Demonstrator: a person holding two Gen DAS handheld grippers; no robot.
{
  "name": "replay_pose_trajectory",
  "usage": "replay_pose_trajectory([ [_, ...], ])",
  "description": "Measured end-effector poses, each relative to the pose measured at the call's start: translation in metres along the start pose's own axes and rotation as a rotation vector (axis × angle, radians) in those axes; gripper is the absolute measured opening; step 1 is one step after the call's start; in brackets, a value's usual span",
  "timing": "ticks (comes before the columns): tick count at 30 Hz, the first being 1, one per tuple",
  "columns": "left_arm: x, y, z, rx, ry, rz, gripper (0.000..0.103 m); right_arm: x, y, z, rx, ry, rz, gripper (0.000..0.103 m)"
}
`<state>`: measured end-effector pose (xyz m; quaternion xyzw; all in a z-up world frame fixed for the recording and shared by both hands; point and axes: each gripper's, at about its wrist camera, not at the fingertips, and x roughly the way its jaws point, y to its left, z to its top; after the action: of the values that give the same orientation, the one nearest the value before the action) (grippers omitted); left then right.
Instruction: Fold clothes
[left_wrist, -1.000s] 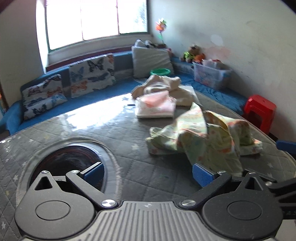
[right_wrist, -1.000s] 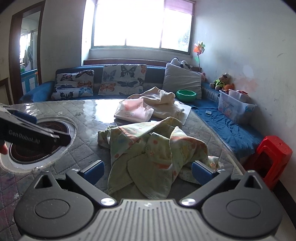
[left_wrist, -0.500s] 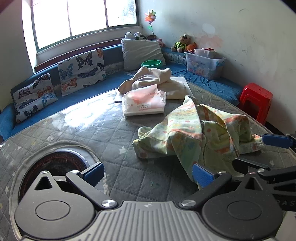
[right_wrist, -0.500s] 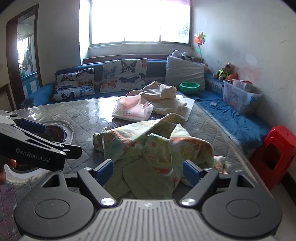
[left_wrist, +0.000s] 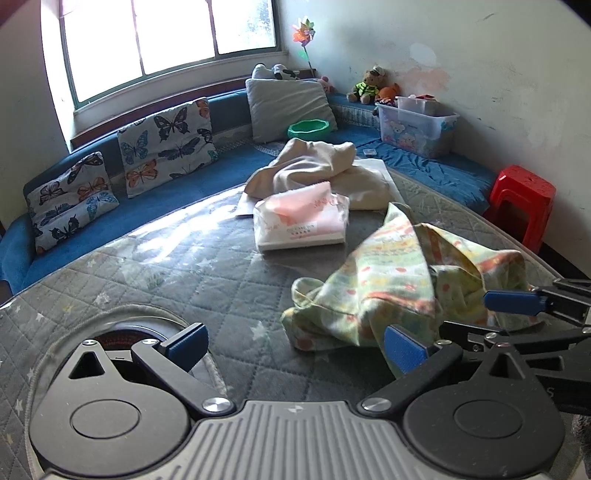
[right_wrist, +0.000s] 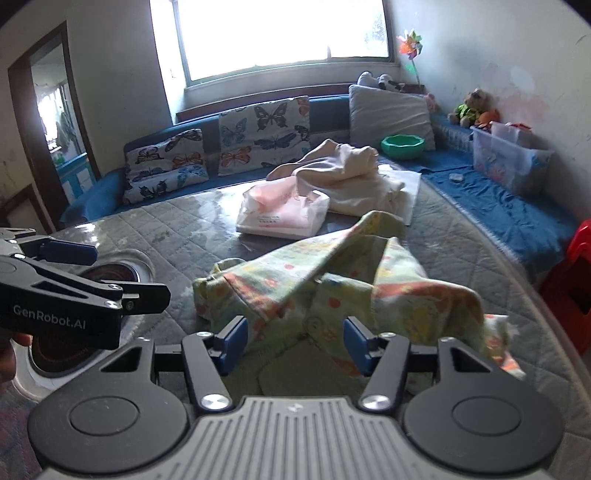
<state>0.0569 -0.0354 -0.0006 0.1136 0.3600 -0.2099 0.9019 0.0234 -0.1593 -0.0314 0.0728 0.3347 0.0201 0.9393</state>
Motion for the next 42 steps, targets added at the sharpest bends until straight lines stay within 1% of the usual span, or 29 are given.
replay_pose_trajectory([
  [6, 0.001, 0.014, 0.006, -0.023, -0.001, 0.020, 0.103, 0.016, -0.001, 0.011, 0.039, -0.001, 0.019, 0.051],
  [7, 0.002, 0.016, 0.006, -0.027, -0.002, 0.024, 0.103, 0.018, -0.002, 0.013, 0.046, 0.001, 0.021, 0.046],
  [9, 0.002, 0.021, 0.007, -0.036, -0.005, 0.032, 0.103, 0.024, -0.003, 0.016, 0.064, 0.007, 0.027, 0.042],
  [10, 0.002, 0.022, 0.008, -0.039, -0.006, 0.035, 0.103, 0.027, -0.004, 0.017, 0.073, 0.010, 0.030, 0.034],
  [11, 0.002, 0.024, 0.008, -0.042, -0.007, 0.037, 0.103, 0.030, -0.004, 0.019, 0.082, 0.013, 0.033, 0.030],
  [12, 0.003, 0.025, 0.008, -0.045, -0.008, 0.039, 0.103, 0.033, -0.005, 0.020, 0.091, 0.016, 0.036, 0.029],
  [14, 0.004, 0.027, 0.009, -0.049, -0.007, 0.045, 0.103, 0.038, -0.006, 0.022, 0.106, 0.017, 0.045, 0.019],
  [15, 0.002, 0.027, 0.008, -0.018, -0.004, 0.079, 0.103, 0.039, -0.005, 0.021, 0.108, 0.015, 0.051, 0.015],
  [16, 0.001, 0.028, 0.009, -0.010, -0.008, 0.090, 0.103, 0.039, -0.004, 0.021, 0.109, 0.012, 0.057, 0.014],
  [19, -0.002, 0.029, 0.011, -0.014, -0.017, 0.084, 0.103, 0.032, 0.003, 0.018, 0.079, -0.023, 0.067, 0.004],
  [20, -0.004, 0.028, 0.012, -0.016, -0.021, 0.078, 0.103, 0.031, 0.005, 0.018, 0.073, -0.029, 0.077, 0.002],
  [22, -0.008, 0.028, 0.014, -0.014, -0.039, 0.065, 0.103, 0.025, 0.012, 0.016, 0.047, -0.042, 0.103, 0.002],
  [24, -0.011, 0.026, 0.015, -0.022, -0.061, 0.010, 0.103, 0.017, 0.022, 0.010, 0.008, -0.055, 0.136, 0.002],
  [27, -0.015, 0.016, 0.015, 0.005, -0.066, -0.042, 0.103, 0.004, 0.040, 0.000, -0.039, -0.067, 0.189, 0.001],
  [30, -0.014, 0.003, 0.013, 0.032, -0.051, -0.116, 0.103, -0.008, 0.059, -0.016, -0.093, -0.071, 0.255, 0.001],
  [33, -0.015, -0.012, 0.008, 0.081, -0.038, -0.194, 0.103, -0.018, 0.078, -0.030, -0.145, -0.073, 0.303, 0.001],
  [34, -0.015, -0.016, 0.004, 0.101, -0.035, -0.207, 0.102, -0.022, 0.083, -0.035, -0.156, -0.073, 0.323, 0.001],
  [36, -0.014, -0.023, -0.001, 0.134, -0.030, -0.213, 0.102, -0.029, 0.081, -0.038, -0.154, -0.070, 0.328, 0.001],
  [38, -0.011, -0.020, -0.002, 0.132, -0.024, -0.206, 0.102, -0.035, 0.076, -0.038, -0.146, -0.066, 0.325, 0.002],
  [39, -0.009, -0.018, -0.001, 0.128, -0.021, -0.204, 0.101, -0.039, 0.072, -0.038, -0.155, -0.064, 0.310, 0.006],
  [41, -0.006, -0.015, 0.001, 0.122, -0.019, -0.204, 0.100, -0.045, 0.060, -0.038, -0.180, -0.063, 0.255, 0.006],
  [42, -0.005, -0.014, 0.002, 0.119, -0.021, -0.207, 0.100, -0.048, 0.052, -0.037, -0.180, -0.066, 0.223, 0.010],
])
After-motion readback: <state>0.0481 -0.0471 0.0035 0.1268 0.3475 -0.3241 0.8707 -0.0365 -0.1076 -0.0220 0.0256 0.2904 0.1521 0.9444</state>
